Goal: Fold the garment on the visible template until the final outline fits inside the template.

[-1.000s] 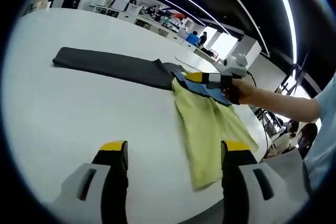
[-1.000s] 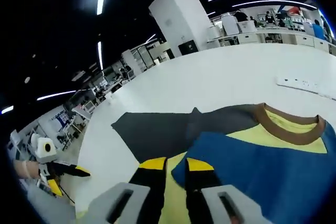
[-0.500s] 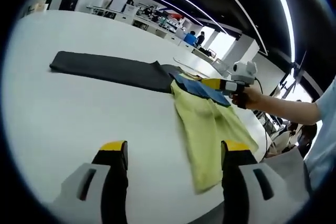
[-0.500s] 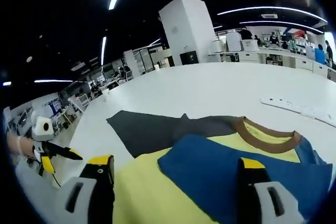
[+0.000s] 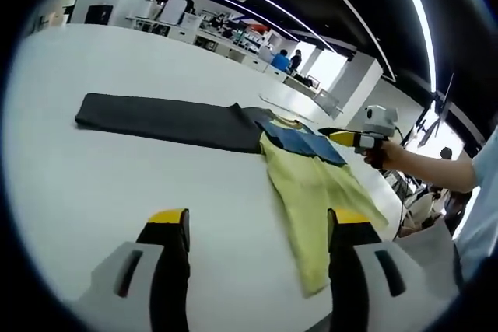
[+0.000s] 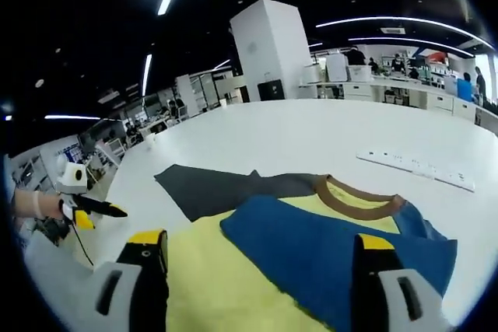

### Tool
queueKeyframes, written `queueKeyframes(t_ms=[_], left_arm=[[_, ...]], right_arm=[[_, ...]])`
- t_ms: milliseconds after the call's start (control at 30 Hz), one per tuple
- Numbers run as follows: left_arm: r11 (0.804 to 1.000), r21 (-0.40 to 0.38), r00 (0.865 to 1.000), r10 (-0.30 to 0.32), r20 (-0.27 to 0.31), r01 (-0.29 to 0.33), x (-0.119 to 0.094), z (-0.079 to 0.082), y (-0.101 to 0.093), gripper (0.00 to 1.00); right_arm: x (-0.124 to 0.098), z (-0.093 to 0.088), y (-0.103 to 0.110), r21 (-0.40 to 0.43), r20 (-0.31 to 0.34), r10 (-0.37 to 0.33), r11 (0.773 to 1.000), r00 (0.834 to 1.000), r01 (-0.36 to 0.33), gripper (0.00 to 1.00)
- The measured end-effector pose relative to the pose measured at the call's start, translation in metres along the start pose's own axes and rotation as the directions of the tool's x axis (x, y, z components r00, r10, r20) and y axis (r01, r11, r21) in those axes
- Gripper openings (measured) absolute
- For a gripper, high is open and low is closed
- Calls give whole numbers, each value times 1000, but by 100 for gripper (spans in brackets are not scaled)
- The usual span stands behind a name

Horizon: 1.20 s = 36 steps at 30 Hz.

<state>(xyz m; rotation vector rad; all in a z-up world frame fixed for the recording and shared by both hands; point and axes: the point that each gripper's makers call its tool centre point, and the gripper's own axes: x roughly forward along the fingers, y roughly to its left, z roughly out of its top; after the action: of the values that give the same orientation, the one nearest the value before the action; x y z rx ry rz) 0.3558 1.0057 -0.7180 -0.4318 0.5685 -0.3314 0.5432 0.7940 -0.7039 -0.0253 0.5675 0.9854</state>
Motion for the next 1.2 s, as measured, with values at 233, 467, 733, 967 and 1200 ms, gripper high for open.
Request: queueKeyframes(t_ms=[233, 467, 733, 967, 1200], left_arm=[[1000, 6, 1000, 15, 23, -15, -4, 14, 10, 68], [1000, 10, 999, 18, 41, -18, -7, 23, 12, 67], [999, 24, 999, 20, 27, -21, -8, 29, 20, 67], [995, 35, 995, 94, 36, -95, -6, 45, 55, 61], [979, -15, 971, 203, 123, -203, -12, 65, 93, 53]], right_arm=[[-45, -11, -10, -12, -4, -45, 999, 999, 45, 100], [-74, -30, -25, 8, -28, -101, 995, 994, 102, 100], [-95, -44, -33, 39, -46, -130, 991, 990, 131, 100], [-101, -46, -30, 65, -43, -126, 990, 991, 129, 100], [-106, -48, -23, 66, -41, -119, 990, 992, 122, 100]])
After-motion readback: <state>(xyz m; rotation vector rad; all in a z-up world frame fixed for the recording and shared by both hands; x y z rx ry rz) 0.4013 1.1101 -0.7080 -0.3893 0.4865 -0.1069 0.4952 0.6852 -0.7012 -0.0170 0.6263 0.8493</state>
